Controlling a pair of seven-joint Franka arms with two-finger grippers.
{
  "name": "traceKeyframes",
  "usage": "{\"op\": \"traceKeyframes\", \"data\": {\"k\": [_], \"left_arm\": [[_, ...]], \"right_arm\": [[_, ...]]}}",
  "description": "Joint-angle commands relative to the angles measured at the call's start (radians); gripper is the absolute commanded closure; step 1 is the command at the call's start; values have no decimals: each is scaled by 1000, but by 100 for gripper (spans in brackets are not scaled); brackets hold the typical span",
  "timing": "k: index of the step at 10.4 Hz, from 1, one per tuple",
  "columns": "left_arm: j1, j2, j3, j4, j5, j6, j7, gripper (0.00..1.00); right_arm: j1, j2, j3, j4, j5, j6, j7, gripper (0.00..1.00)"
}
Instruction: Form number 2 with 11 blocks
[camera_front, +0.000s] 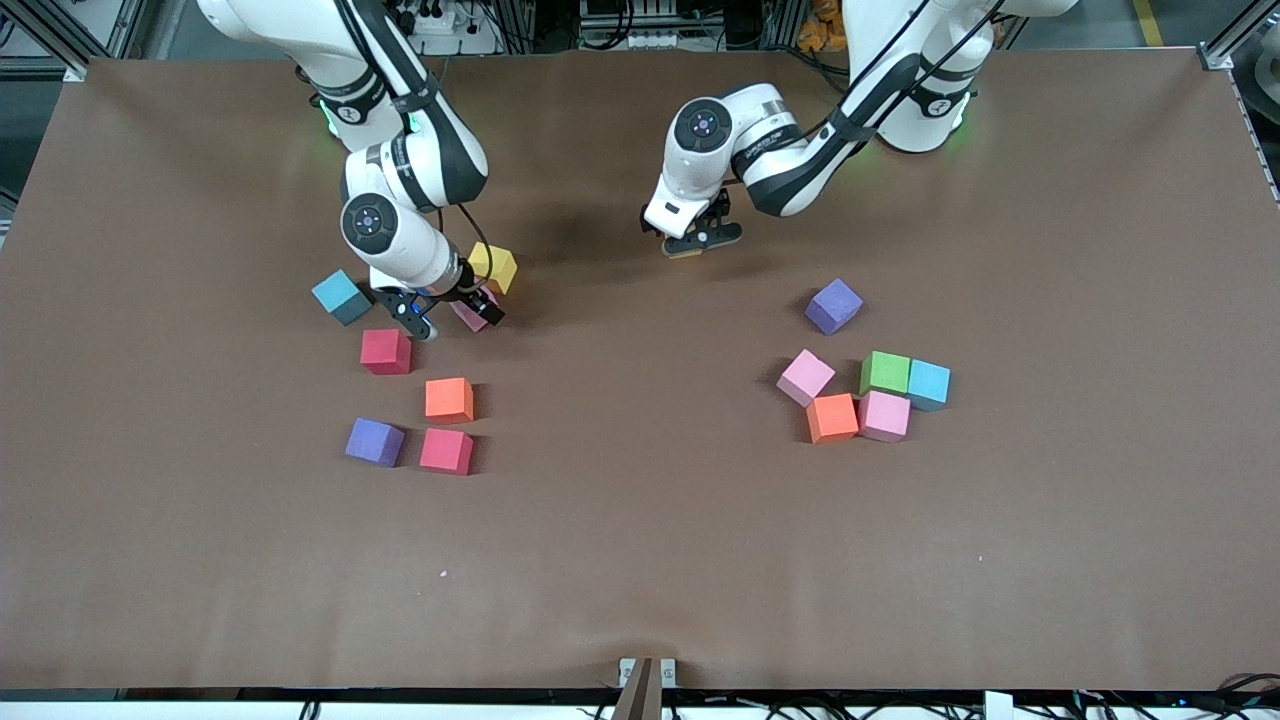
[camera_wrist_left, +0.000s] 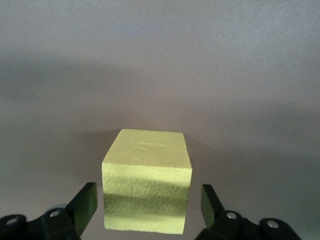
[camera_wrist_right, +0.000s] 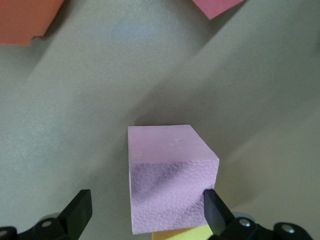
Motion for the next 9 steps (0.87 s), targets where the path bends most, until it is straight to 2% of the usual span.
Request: {"op": "traceKeyframes", "data": {"k": [1,2,3,9], "left_arm": [[-10,24,-1,16,38,2,-30,54],[-10,24,-1,16,67,2,-18,71],[-10,30,-2,19,108,2,-12,77],[-65,94,-4,121,127,-7,39,77]], "right_arm": [[4,-48,-14,-30,14,-35,-4,0],[1,-60,-16,-28,6,-62,-5,0],[1,-63,-16,-28,-9,-67,-5,0],[-27,-34,-16,-27,-46,-49,-14,0]]}}
